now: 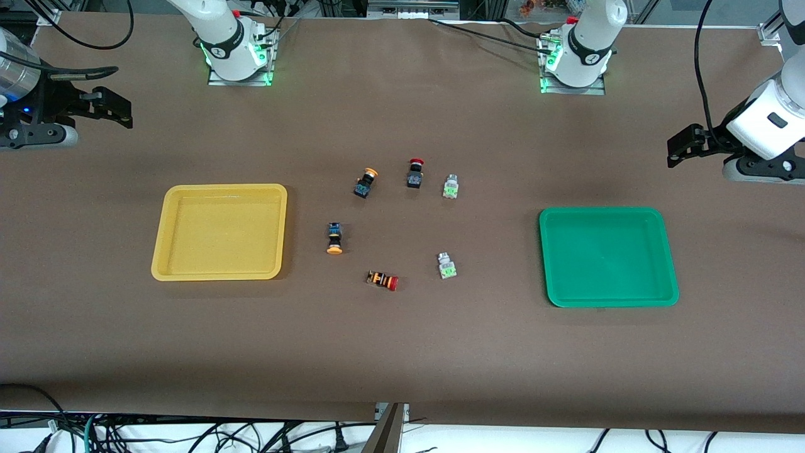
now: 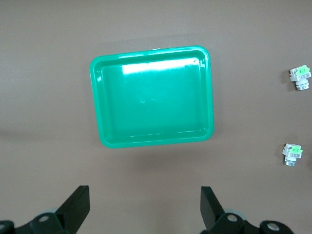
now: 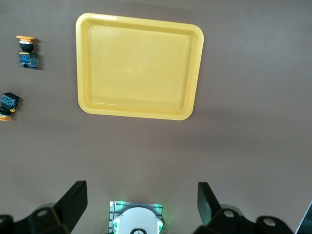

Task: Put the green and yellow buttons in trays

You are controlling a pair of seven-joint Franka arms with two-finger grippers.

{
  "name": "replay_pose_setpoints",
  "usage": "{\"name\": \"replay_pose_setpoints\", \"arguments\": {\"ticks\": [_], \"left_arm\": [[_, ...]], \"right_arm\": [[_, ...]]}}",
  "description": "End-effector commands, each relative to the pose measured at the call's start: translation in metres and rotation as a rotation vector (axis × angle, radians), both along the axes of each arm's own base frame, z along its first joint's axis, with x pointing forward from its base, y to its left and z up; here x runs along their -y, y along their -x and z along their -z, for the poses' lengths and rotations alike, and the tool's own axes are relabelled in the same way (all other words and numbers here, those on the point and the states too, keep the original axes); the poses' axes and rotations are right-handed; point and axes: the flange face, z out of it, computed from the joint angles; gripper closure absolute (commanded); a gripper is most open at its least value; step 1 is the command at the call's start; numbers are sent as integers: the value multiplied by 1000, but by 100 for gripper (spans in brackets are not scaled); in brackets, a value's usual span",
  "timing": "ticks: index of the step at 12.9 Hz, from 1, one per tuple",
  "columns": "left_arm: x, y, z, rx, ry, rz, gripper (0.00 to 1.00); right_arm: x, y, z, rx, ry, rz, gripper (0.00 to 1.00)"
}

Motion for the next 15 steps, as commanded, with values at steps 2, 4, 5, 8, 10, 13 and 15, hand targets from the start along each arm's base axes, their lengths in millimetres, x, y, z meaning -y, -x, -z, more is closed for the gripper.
{"name": "replay_pose_setpoints", "arguments": {"ticks": [2,4,5,8,10,13,15], "left_arm": [[0,0,-3,-4,4,22,0],[-1,0,-2,-6,4,19,0],[0,-3,3,-15,4,20,0],[13,-18,39,-73,20,28,0],[40,-32,82,-139,29,74,0],[93,-59,146,-203,56,135,0],[128,-74,169,-179,98,128,0]], "right_arm": [[1,-2,-5,-8,11,-11,0],[2,-2,-5,-6,11,-8,0],[2,-2,-5,-6,13,-11,0],[-3,-7,-1,-6,17,-14,0],[-5,-20,25,-51,23,-11,0],[-24,-44,79,-125,17,-50,0],[-59,-63,119,-117,4,-78,0]]}}
